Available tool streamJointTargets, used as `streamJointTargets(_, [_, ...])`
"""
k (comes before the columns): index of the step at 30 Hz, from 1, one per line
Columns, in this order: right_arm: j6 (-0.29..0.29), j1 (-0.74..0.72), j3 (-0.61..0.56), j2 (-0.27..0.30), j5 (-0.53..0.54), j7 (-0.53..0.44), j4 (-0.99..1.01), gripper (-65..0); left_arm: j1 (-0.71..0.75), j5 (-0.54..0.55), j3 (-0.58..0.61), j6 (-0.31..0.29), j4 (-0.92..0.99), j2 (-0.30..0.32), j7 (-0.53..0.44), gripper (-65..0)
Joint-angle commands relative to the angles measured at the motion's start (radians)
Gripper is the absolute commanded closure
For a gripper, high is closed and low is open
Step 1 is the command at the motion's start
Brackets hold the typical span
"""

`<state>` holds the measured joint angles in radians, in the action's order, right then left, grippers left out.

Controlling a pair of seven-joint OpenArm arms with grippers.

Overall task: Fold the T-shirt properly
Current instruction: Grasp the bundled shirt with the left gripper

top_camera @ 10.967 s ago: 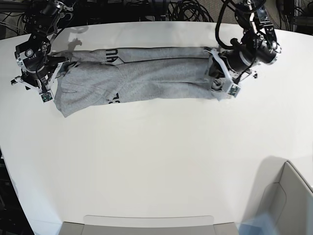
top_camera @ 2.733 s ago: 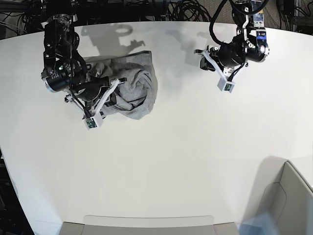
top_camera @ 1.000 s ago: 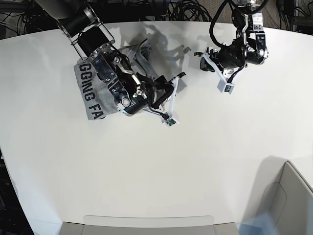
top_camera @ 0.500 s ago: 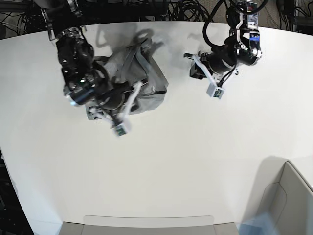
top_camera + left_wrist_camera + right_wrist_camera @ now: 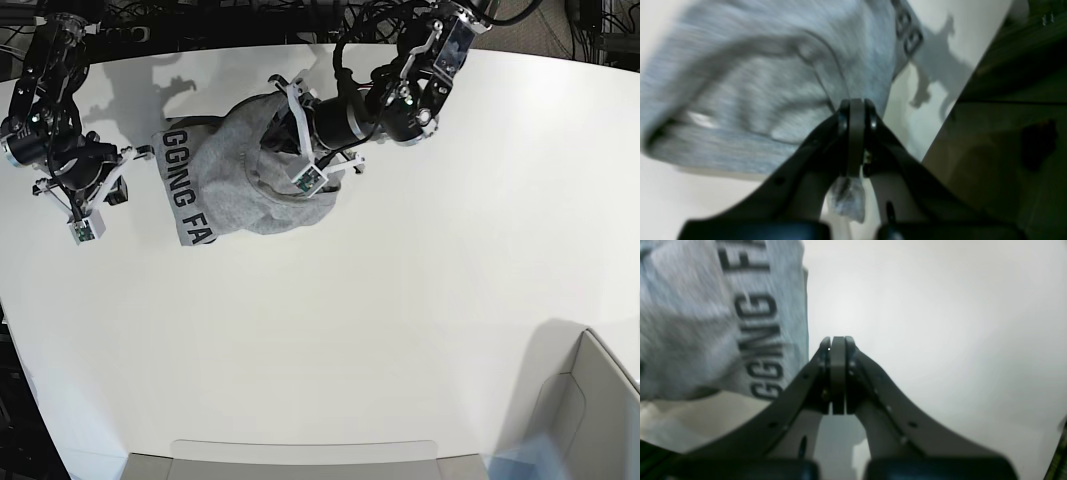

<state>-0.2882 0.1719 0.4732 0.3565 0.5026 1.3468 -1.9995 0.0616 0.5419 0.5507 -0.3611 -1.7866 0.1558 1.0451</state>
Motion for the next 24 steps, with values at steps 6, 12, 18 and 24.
streamJointTargets(6, [-0.019, 0.039, 0.052, 0.023, -0.002, -0.017, 0.041, 0.0, -0.073, 0.002, -0.059, 0.052, 0.186, 0.001, -0.024, 0.0])
streamJointTargets(12, [-0.019, 0.065, 0.051, 0.025, -0.002, -0.019, 0.044, 0.0, -0.095, 0.011, -0.218, 0.165, 0.186, -0.002, -0.021, 0.0])
streamJointTargets(18, [-0.019, 0.045, 0.042, 0.023, 0.005, -0.019, 0.036, 0.0, -0.052, 0.011, -0.229, 0.17, 0.035, -0.003, -0.022, 0.0])
streamJointTargets(24, [-0.021, -0.041, -0.07, 0.026, 0.0, -0.019, 0.036, 0.0, 0.019, 0.011, -0.222, 0.165, -0.101, 0.0, -0.01, 0.0])
